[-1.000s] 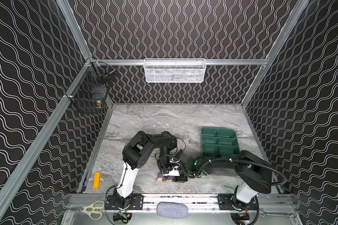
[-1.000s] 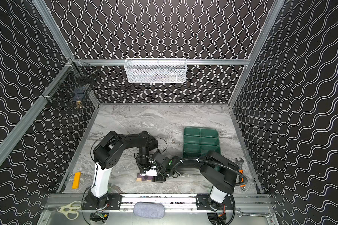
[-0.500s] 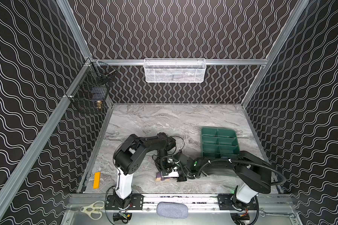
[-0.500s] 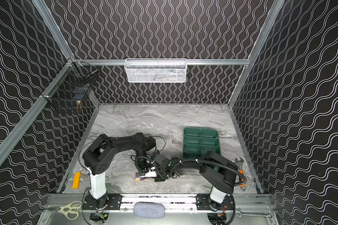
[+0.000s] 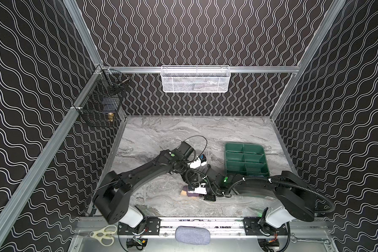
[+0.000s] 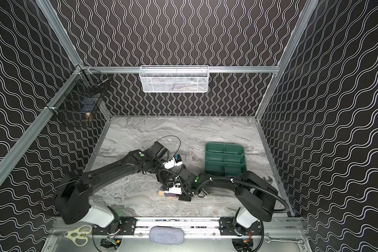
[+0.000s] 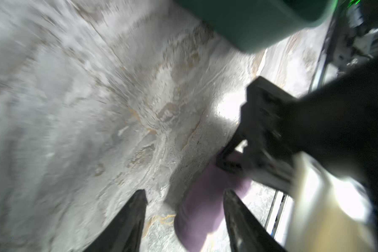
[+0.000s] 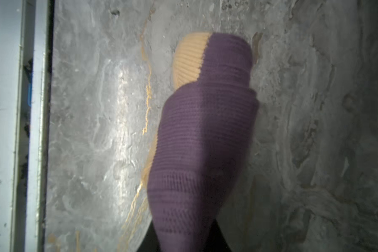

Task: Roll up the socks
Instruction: 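Lift the rolled purple sock with the right gripper while the left gripper withdraws, then lower the rolled sock into a green tray compartment with the right gripper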

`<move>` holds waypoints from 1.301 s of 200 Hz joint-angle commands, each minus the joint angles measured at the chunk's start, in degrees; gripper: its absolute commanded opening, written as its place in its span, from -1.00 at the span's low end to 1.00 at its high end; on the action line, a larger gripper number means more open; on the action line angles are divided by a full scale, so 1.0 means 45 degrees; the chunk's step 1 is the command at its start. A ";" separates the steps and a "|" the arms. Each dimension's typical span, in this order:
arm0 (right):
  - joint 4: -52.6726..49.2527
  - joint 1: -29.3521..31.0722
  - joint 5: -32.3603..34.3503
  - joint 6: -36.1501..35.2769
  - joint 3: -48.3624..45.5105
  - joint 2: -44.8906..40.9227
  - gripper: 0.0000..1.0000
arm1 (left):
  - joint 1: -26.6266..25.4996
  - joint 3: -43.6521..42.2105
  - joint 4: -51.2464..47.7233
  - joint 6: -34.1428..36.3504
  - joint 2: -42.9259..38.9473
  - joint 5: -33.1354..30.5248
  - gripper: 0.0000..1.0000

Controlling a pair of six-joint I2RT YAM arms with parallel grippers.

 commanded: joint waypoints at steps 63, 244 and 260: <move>-0.1729 -0.1662 -0.0788 -0.0270 0.0608 -0.3018 -1.00 | 0.0011 -0.1231 0.0532 0.0027 -0.5372 -0.2719 0.18; -1.2544 -0.5458 0.5600 -0.4483 0.2453 -0.7023 -1.00 | 0.0005 -0.2904 0.1383 -0.1272 -0.6677 -0.2481 0.15; -1.2075 -0.5853 0.5583 -0.5050 0.2296 -0.6543 -1.00 | 0.0012 -0.2964 0.1469 -0.1354 -0.6552 -0.2198 0.14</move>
